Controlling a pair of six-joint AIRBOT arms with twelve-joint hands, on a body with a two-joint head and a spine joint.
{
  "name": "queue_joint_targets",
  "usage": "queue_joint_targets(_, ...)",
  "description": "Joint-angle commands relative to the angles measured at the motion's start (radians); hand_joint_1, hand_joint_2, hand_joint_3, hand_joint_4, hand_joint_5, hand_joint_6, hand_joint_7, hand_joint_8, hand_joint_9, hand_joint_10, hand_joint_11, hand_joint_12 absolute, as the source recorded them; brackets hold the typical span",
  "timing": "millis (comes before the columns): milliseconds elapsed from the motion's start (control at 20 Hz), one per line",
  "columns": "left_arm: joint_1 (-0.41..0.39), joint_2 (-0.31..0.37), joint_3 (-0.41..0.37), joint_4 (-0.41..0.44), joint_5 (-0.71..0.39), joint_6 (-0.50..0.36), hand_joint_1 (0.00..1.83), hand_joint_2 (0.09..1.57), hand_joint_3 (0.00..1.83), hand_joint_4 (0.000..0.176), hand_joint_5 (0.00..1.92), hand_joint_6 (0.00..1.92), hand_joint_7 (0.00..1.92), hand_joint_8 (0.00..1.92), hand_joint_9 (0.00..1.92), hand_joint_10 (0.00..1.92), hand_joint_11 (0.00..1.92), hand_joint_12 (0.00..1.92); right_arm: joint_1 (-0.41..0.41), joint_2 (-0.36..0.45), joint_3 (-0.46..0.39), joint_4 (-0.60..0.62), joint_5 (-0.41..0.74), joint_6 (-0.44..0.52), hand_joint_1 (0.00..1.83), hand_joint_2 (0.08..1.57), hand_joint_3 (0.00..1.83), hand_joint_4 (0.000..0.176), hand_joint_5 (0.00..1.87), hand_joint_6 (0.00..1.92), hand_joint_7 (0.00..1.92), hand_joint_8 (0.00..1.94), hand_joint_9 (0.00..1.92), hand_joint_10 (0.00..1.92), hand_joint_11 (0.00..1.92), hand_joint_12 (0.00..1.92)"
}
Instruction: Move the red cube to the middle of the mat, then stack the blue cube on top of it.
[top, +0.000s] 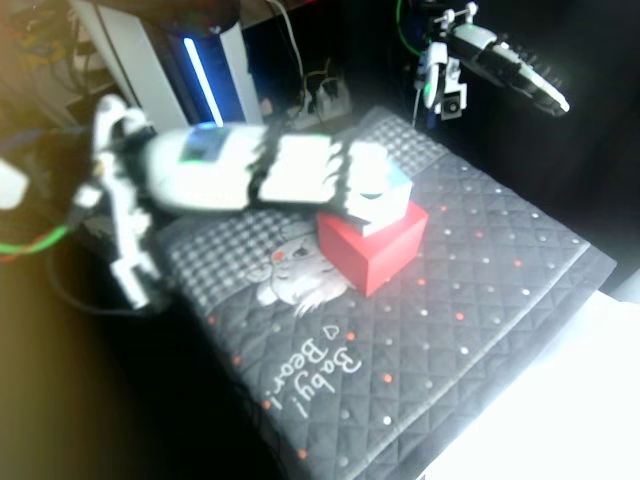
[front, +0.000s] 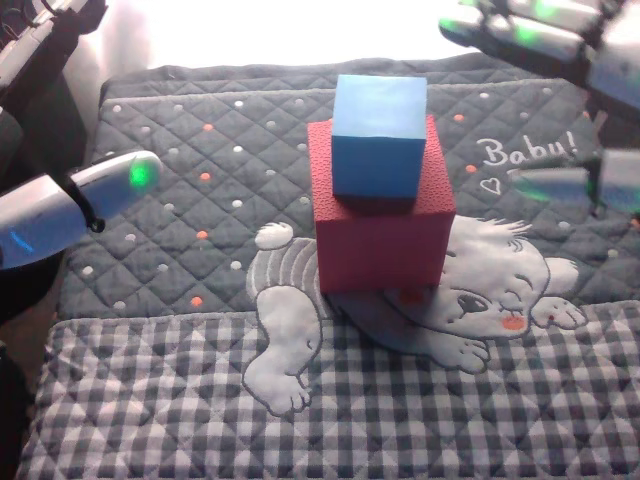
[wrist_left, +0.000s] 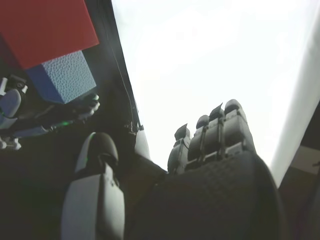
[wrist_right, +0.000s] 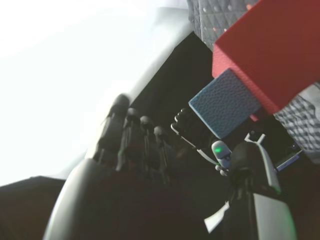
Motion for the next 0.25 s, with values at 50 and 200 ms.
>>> queue_joint_targets(50,0.006,0.009,-0.004,0.011,-0.151,-0.006,0.49,1.06,0.0,0.17,0.0,0.0,0.0,0.0,0.0,0.0,0.0,0.0,-0.038,0.038,-0.021,0.071,0.167,-0.027,0.33,1.19,0.0,0.0,0.0,0.0,0.0,0.0,0.0,0.0,0.0,0.0)
queue_joint_targets(200,0.021,0.028,-0.021,0.016,-0.192,-0.004,0.45,1.02,0.0,0.156,0.0,0.0,0.0,0.0,0.0,0.0,0.0,0.0,-0.181,0.1,-0.051,0.21,0.335,-0.039,0.48,1.22,0.0,0.019,0.0,0.0,0.0,0.0,0.0,0.0,0.0,0.0)
